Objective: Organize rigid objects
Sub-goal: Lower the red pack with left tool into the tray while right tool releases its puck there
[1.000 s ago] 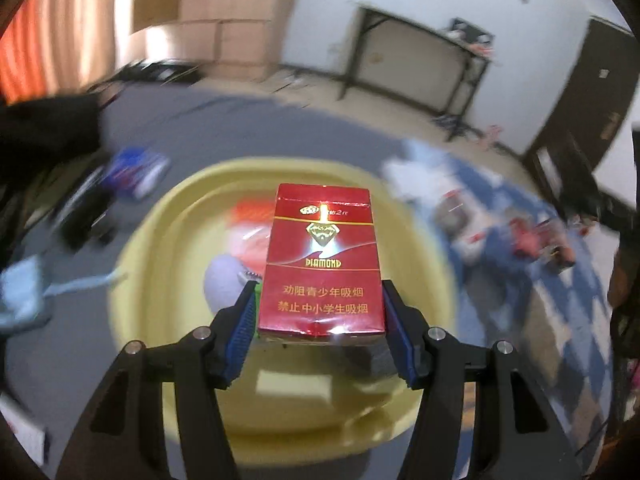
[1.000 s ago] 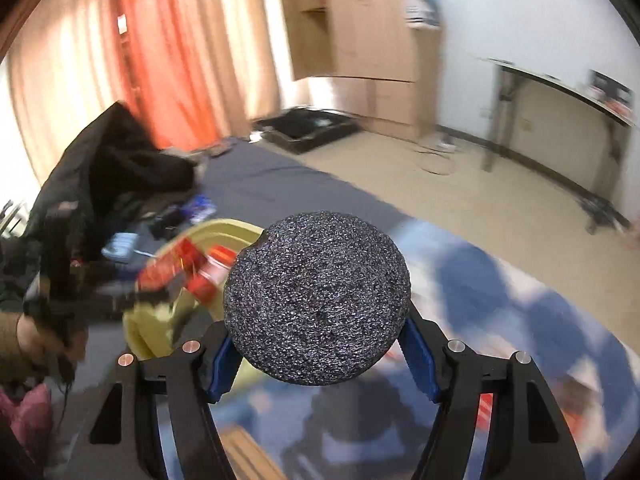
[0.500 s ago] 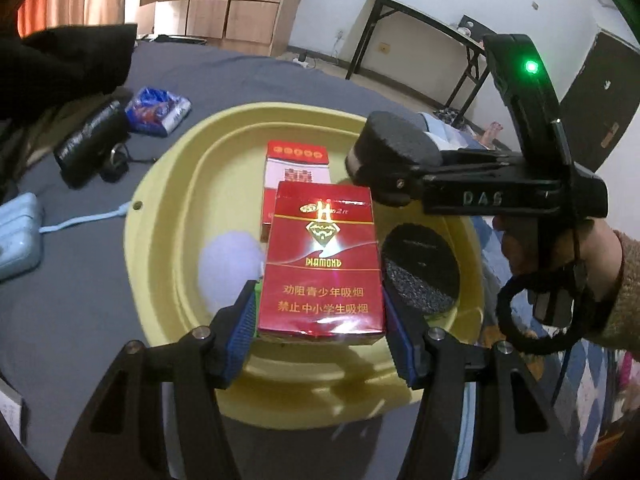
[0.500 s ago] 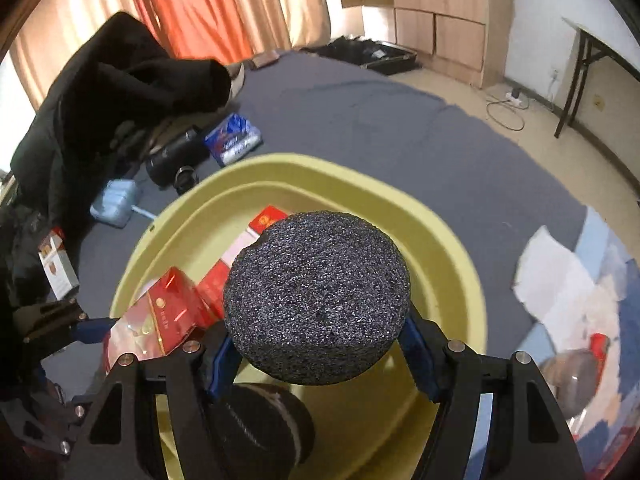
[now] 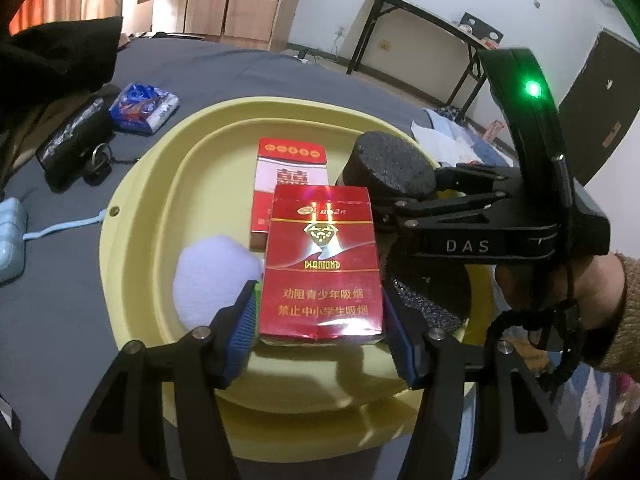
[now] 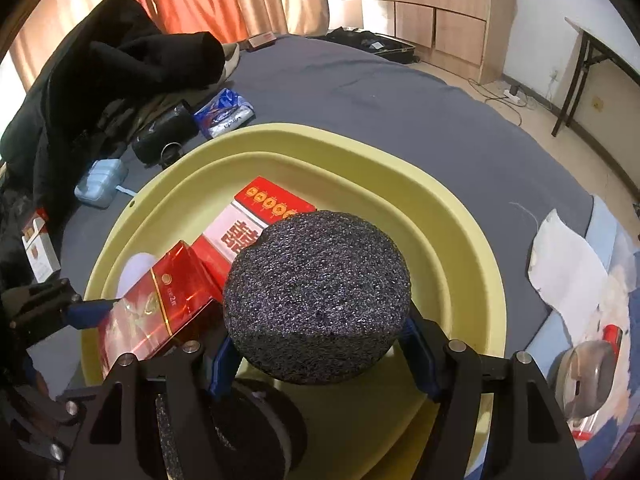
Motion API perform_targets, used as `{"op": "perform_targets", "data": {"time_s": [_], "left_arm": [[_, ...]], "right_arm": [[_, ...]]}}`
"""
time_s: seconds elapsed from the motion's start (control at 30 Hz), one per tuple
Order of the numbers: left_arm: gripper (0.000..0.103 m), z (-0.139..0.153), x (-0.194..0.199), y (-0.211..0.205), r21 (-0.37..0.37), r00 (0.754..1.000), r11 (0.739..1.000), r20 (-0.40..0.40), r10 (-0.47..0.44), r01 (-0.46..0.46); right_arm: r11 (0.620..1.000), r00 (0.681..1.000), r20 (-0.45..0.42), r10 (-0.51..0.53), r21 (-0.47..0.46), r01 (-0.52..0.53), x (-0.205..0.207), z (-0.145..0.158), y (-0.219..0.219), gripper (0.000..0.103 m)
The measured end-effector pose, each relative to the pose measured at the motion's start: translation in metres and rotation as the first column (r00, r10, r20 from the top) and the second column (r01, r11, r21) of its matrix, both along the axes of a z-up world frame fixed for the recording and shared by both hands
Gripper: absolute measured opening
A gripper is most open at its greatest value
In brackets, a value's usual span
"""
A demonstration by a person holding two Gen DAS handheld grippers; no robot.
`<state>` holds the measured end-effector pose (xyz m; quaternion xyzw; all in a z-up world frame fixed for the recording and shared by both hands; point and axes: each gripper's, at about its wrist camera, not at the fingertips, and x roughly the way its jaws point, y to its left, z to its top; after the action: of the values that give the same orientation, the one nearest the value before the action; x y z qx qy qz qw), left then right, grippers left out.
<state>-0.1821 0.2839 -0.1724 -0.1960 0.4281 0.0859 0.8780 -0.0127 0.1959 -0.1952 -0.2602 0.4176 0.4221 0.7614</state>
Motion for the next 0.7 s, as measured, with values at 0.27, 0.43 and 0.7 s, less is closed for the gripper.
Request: {"op": "perform_targets", "data": {"time_s": [0.27, 0.43, 0.7], "left_arm": [[0.082, 0.001, 0.007, -0.002, -0.005, 1.0, 1.0, 0.017, -0.004, 0.004], [0.092, 0.006, 0.006, 0.003, -0.002, 0.999, 0.999, 0.009, 0.033, -0.033], [0.092, 0.013, -0.002, 0.015, 0.097, 0.999, 0.995, -0.03, 0.023, -0.02]], "right_arm": [[0.997, 0.999, -0.023, -0.028, 0.072, 0.03, -0.006, 0.016, -0.009, 0.101], [0.991, 0.998, -0.023, -0.059, 0.118, 0.061, -0.004, 0.032, -0.028, 0.101], [0.985, 0.994, -0.011, -0.113, 0.13, 0.114, 0.0, 0.046, -0.06, 0.101]]}}
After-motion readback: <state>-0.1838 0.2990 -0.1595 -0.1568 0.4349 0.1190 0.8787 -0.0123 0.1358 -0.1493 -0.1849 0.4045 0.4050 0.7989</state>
